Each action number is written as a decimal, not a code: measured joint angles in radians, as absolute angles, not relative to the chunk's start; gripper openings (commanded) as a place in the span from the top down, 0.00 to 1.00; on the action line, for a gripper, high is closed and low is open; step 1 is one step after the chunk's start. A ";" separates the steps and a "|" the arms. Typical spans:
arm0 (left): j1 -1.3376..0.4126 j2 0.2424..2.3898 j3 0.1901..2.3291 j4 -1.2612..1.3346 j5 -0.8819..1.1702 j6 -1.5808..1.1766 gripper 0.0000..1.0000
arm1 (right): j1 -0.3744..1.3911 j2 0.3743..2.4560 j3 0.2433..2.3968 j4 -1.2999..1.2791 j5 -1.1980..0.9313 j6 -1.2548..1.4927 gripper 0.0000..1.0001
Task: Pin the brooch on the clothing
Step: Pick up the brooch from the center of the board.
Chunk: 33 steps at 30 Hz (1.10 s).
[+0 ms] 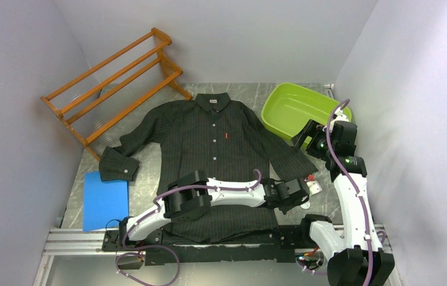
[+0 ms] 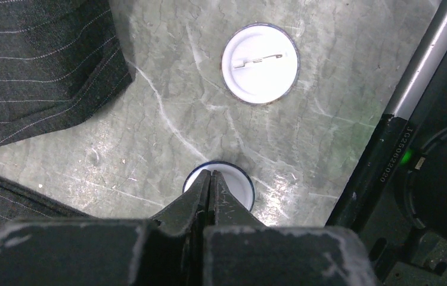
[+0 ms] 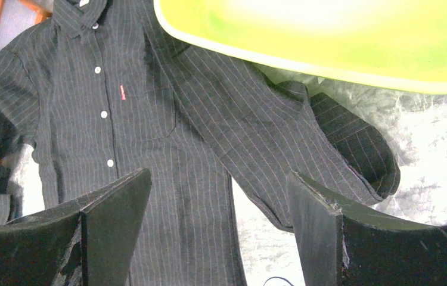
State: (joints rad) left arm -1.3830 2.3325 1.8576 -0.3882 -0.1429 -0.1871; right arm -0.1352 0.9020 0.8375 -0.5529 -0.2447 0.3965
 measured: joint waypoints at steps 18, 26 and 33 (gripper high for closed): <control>-1.354 2.128 1.720 -0.270 -0.104 -0.120 0.97 | -0.135 0.902 0.965 -0.582 -0.335 0.397 0.00; -1.230 2.005 1.525 -0.204 -0.106 -0.162 0.97 | -0.135 0.910 0.990 -0.575 -0.378 0.411 0.01; -1.030 1.882 1.278 -0.184 -0.066 -0.279 0.97 | -0.135 0.929 0.989 -0.545 -0.411 0.442 0.03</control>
